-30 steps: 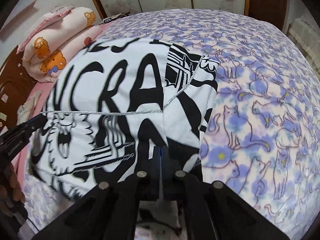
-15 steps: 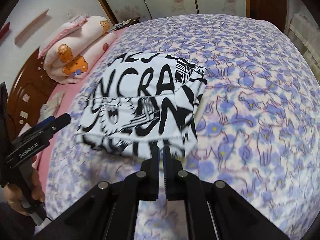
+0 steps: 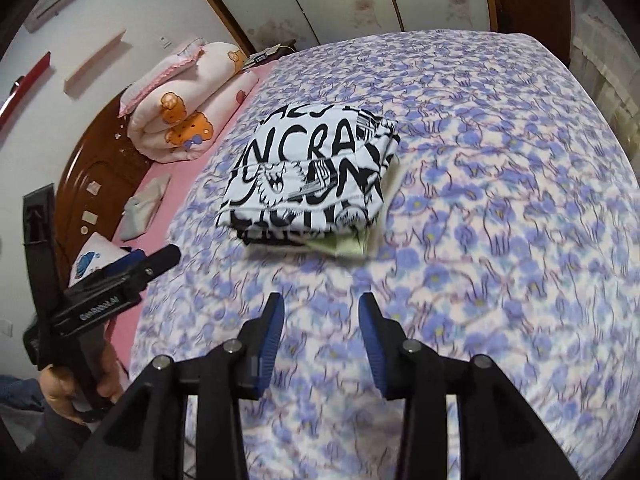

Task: Fold large clothes
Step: 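Place the jacket bundle on top of the green clothes stack and release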

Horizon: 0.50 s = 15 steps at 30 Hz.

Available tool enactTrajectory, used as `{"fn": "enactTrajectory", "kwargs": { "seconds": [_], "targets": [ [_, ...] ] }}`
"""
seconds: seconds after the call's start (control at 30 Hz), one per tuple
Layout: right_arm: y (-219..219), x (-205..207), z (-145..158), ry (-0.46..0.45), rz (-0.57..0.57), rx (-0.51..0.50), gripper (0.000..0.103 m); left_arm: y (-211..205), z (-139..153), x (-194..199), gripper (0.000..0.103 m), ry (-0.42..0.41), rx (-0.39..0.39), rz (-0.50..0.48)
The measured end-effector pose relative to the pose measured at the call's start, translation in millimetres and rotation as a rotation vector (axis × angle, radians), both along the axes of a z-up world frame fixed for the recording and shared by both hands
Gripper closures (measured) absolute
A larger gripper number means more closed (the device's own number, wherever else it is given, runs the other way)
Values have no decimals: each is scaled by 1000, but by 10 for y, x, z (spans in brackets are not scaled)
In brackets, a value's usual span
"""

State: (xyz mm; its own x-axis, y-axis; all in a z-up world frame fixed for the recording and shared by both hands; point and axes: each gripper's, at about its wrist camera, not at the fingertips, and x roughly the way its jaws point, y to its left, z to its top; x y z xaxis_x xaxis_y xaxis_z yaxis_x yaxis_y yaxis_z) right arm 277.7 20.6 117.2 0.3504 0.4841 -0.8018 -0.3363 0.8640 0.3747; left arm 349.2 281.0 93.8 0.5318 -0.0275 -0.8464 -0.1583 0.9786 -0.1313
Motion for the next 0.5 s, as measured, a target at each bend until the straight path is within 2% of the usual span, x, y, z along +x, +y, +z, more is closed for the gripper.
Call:
{"fn": "enactTrajectory", "kwargs": {
  "seconds": [0.23, 0.37, 0.5],
  "targets": [
    [-385, -440, -249, 53, -39, 7, 63, -508, -171, -473, 6, 25, -4, -38],
    [-565, -611, -533, 67, -85, 15, 56, -797, -397, -644, 6, 41, 0, -48],
    [-697, -757, -805, 49, -134, 1, 53, -1010, -668, -746, 6, 38, -30, -50]
  ]
}}
